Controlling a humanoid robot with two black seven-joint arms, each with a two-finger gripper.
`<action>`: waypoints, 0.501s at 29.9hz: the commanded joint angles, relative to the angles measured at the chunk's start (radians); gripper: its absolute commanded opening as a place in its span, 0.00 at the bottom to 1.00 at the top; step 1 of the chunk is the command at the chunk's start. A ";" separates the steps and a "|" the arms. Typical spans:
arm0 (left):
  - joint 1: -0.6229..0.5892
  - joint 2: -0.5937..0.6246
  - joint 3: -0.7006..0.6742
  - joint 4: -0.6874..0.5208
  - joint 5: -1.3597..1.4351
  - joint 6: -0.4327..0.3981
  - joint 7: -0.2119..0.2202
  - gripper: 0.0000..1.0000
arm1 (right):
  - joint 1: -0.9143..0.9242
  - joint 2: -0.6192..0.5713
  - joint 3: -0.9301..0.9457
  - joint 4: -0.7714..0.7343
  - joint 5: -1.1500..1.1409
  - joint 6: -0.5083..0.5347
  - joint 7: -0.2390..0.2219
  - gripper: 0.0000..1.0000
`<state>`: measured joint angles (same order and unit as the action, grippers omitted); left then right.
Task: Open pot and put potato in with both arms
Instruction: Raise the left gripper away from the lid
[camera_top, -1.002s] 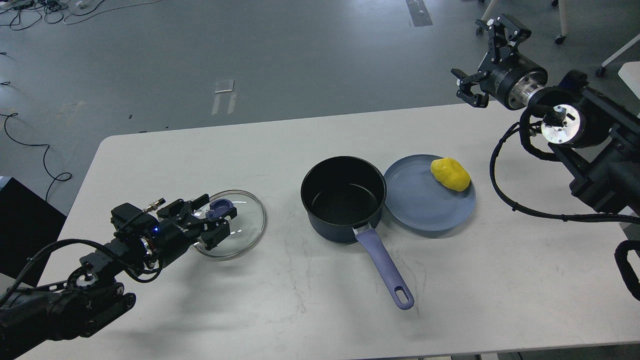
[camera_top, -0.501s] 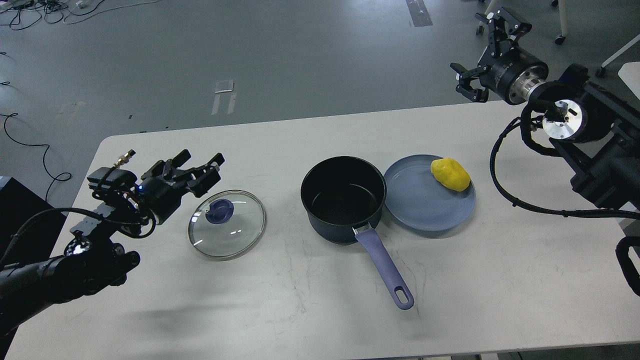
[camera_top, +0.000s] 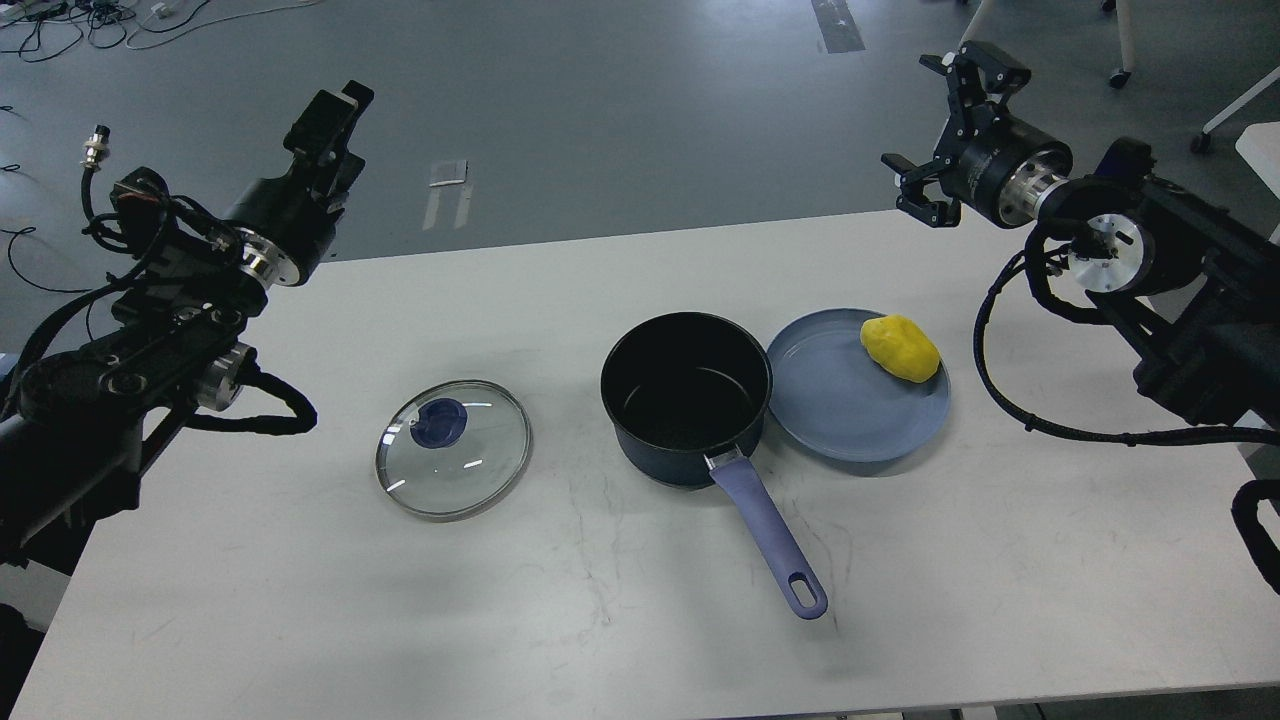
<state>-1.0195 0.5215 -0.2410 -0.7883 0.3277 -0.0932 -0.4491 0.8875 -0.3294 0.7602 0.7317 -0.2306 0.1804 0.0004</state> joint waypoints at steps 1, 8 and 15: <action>0.053 -0.049 -0.113 0.008 -0.163 -0.092 0.136 0.99 | 0.057 -0.058 -0.092 0.034 -0.085 0.001 0.013 1.00; 0.094 -0.120 -0.291 0.023 -0.240 -0.190 0.314 0.99 | 0.232 -0.223 -0.419 0.146 -0.631 0.001 0.179 1.00; 0.121 -0.140 -0.301 0.020 -0.239 -0.212 0.314 0.99 | 0.317 -0.281 -0.796 0.150 -0.851 -0.001 0.216 1.00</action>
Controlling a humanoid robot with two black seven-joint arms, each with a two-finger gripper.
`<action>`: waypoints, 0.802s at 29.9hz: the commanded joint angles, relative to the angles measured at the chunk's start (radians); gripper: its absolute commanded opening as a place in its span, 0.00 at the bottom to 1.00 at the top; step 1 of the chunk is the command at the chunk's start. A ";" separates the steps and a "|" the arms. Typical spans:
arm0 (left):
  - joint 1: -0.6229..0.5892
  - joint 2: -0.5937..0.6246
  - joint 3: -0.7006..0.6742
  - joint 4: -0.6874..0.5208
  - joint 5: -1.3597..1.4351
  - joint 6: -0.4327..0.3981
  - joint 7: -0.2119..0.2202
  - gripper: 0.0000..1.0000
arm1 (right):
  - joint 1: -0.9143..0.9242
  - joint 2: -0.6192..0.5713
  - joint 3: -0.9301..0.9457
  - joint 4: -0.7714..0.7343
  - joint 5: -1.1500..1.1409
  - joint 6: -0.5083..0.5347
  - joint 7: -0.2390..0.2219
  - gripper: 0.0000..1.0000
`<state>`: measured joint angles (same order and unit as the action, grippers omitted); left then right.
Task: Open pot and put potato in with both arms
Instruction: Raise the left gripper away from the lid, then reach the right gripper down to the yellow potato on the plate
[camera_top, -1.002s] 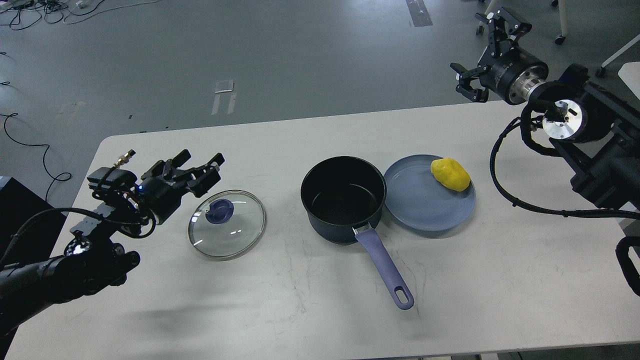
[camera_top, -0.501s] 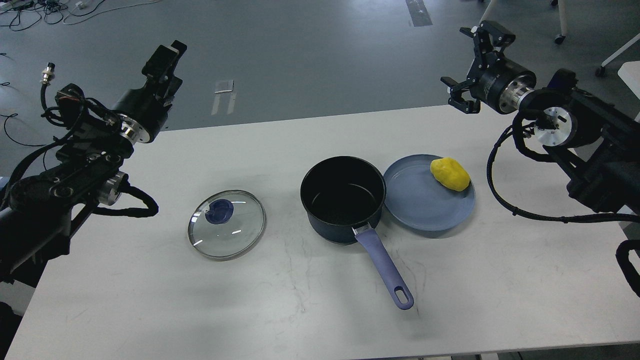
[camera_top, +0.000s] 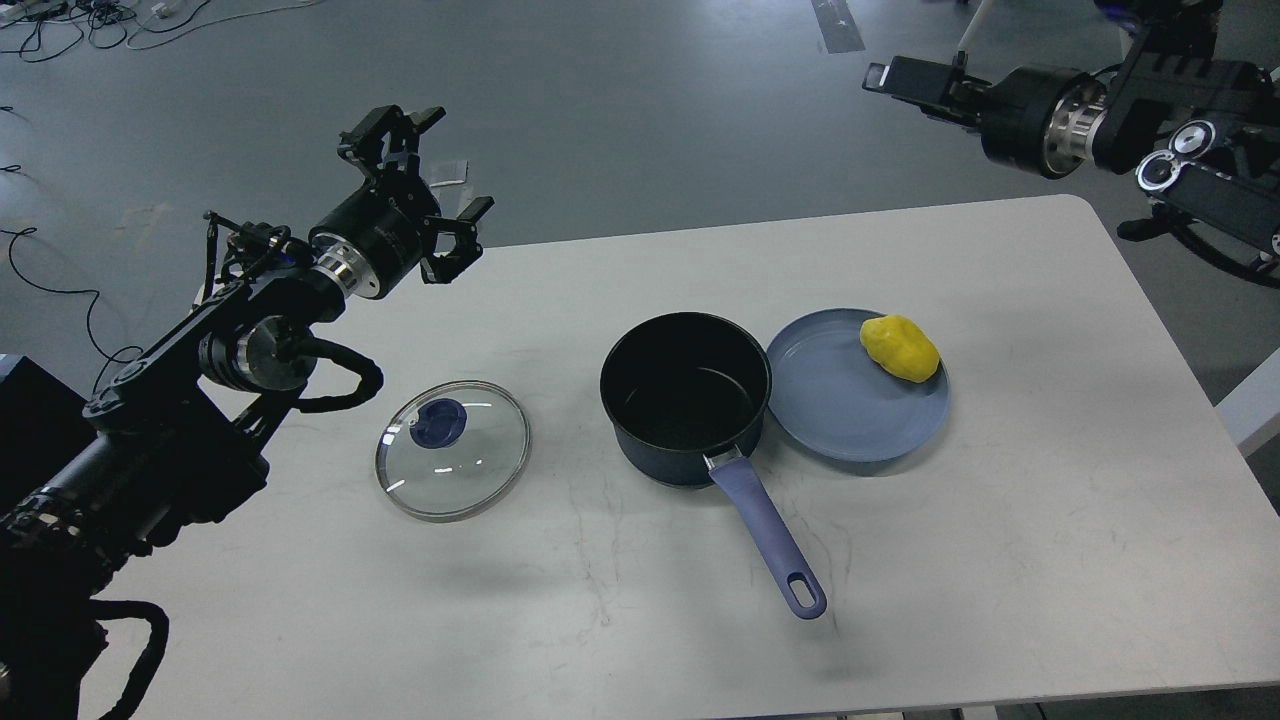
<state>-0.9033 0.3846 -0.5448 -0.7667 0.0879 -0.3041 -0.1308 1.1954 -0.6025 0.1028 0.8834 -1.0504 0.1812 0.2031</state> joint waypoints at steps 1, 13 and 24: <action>0.009 -0.003 0.005 -0.002 0.001 -0.001 -0.006 0.99 | 0.007 -0.008 -0.188 -0.001 -0.033 -0.008 0.013 0.99; 0.009 0.010 -0.004 -0.011 -0.001 -0.012 0.005 0.99 | -0.066 0.044 -0.318 -0.014 -0.048 -0.066 0.013 0.97; 0.011 0.014 -0.003 -0.011 0.001 -0.012 -0.003 0.99 | -0.111 0.102 -0.333 -0.034 -0.054 -0.071 0.012 0.96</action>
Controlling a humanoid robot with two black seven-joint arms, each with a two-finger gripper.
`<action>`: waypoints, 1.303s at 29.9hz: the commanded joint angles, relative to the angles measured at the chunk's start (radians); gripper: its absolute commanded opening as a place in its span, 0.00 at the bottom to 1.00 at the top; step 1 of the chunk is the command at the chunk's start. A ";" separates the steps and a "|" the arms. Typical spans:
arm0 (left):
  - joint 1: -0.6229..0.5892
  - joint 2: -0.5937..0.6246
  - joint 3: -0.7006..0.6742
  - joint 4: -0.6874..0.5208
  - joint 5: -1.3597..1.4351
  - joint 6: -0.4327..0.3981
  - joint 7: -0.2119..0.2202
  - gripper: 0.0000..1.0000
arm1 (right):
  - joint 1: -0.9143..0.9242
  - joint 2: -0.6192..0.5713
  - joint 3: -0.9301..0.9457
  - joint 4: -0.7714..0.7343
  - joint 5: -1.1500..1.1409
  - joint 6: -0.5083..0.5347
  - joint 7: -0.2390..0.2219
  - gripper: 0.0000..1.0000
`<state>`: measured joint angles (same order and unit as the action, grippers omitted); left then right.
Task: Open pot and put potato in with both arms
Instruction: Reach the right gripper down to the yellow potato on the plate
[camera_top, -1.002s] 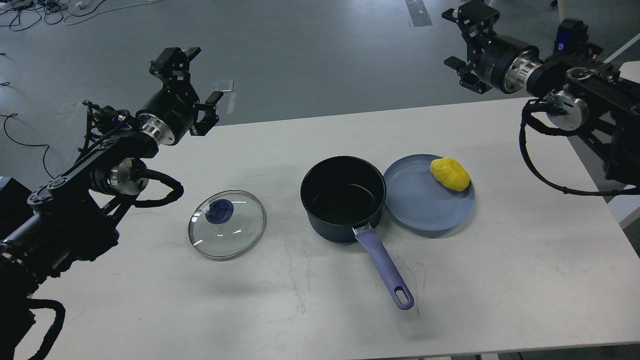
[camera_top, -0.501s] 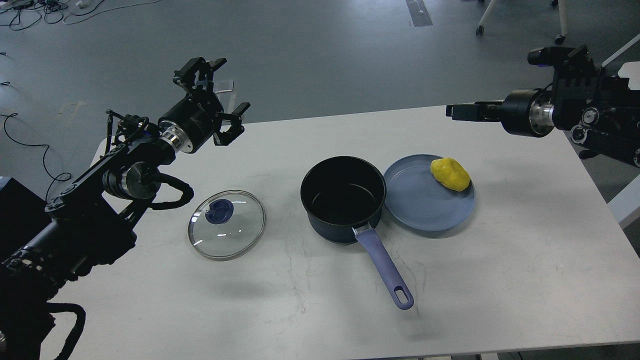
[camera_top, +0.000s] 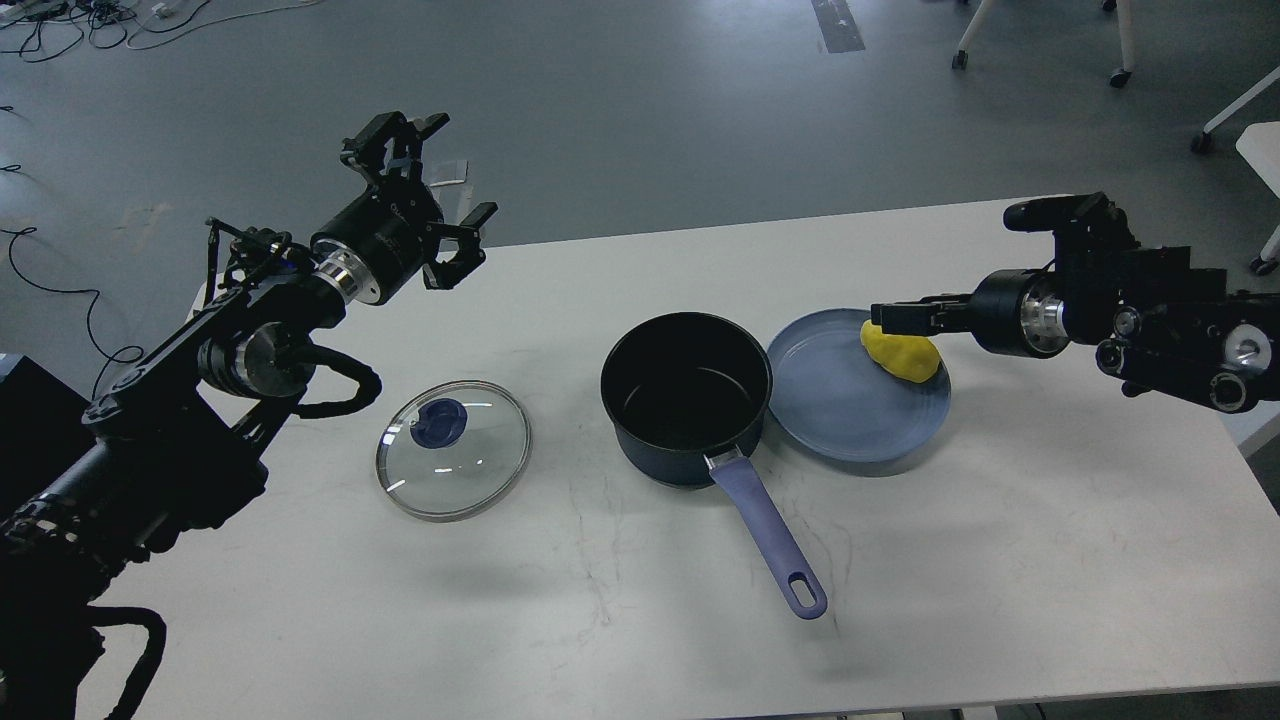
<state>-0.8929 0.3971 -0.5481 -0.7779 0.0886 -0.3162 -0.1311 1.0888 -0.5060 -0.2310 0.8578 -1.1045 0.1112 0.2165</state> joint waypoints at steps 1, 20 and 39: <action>-0.001 0.002 0.000 0.000 0.000 0.000 -0.002 0.99 | -0.004 0.006 0.001 -0.011 0.000 -0.001 -0.002 0.96; -0.001 0.002 0.002 0.000 0.010 0.002 -0.008 0.99 | -0.027 0.064 0.010 -0.025 0.009 -0.004 -0.003 0.94; -0.001 0.003 0.010 0.002 0.016 0.005 -0.033 0.99 | -0.038 0.073 -0.004 -0.043 0.003 -0.001 -0.006 0.56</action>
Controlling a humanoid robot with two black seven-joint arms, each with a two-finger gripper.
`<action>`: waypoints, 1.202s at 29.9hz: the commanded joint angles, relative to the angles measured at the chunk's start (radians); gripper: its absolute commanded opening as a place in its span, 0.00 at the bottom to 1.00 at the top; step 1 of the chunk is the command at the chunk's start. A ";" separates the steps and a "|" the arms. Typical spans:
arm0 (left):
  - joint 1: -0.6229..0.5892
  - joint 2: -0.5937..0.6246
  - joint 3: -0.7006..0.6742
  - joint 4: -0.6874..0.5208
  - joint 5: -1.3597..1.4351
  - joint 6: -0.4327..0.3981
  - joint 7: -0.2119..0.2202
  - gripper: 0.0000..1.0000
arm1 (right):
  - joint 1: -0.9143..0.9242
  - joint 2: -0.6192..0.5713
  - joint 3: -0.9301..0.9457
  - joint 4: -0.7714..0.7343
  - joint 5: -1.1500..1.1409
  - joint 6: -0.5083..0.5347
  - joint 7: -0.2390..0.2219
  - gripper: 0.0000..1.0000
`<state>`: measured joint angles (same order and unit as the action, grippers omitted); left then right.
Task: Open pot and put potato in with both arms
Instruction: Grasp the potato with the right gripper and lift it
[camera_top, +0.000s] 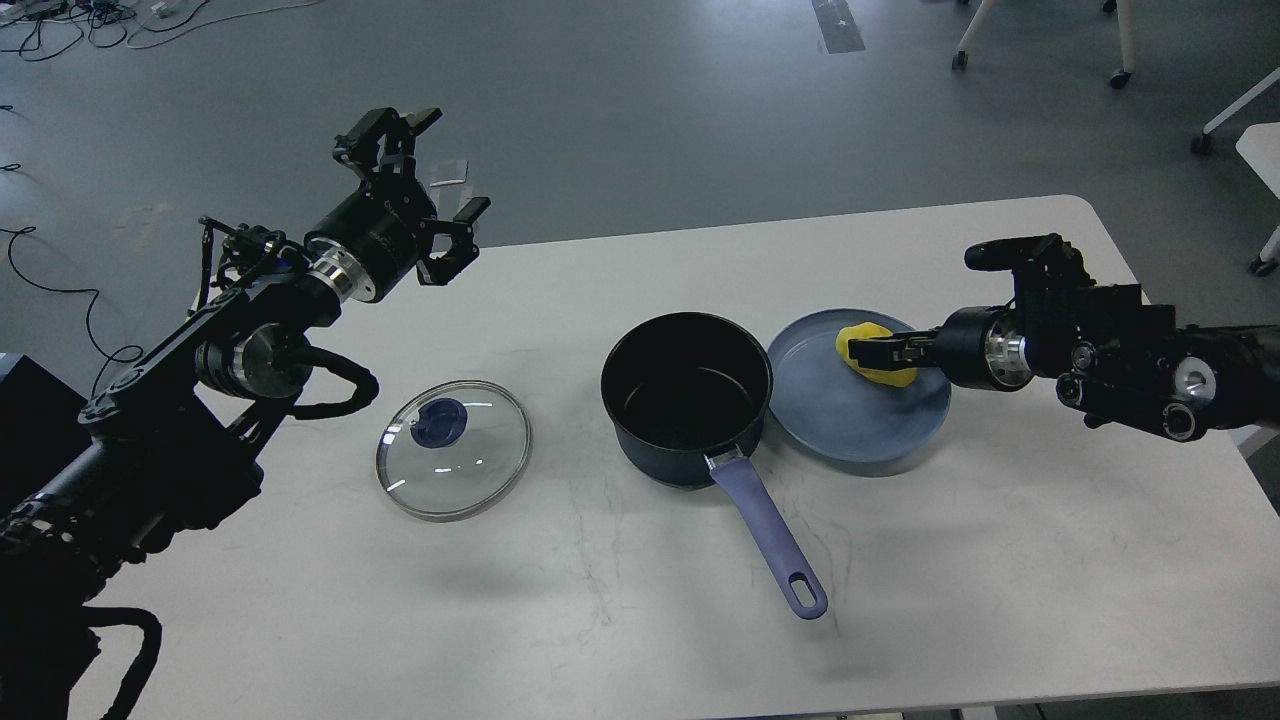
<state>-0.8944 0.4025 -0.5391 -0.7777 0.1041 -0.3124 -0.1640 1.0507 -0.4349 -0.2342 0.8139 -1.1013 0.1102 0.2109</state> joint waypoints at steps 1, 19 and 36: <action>0.002 -0.002 0.001 0.000 0.000 0.001 0.000 0.99 | 0.000 0.002 -0.001 0.001 0.000 0.000 -0.001 0.53; -0.001 -0.007 0.004 0.002 0.000 0.004 0.000 0.99 | 0.071 0.001 0.009 0.007 0.004 -0.041 0.007 0.27; -0.004 -0.008 0.005 0.000 0.003 0.001 0.003 0.99 | 0.305 0.054 -0.002 0.025 -0.002 -0.089 0.007 0.27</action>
<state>-0.8991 0.3928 -0.5346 -0.7781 0.1074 -0.3117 -0.1627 1.3190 -0.3963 -0.2356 0.8397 -1.1031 0.0188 0.2181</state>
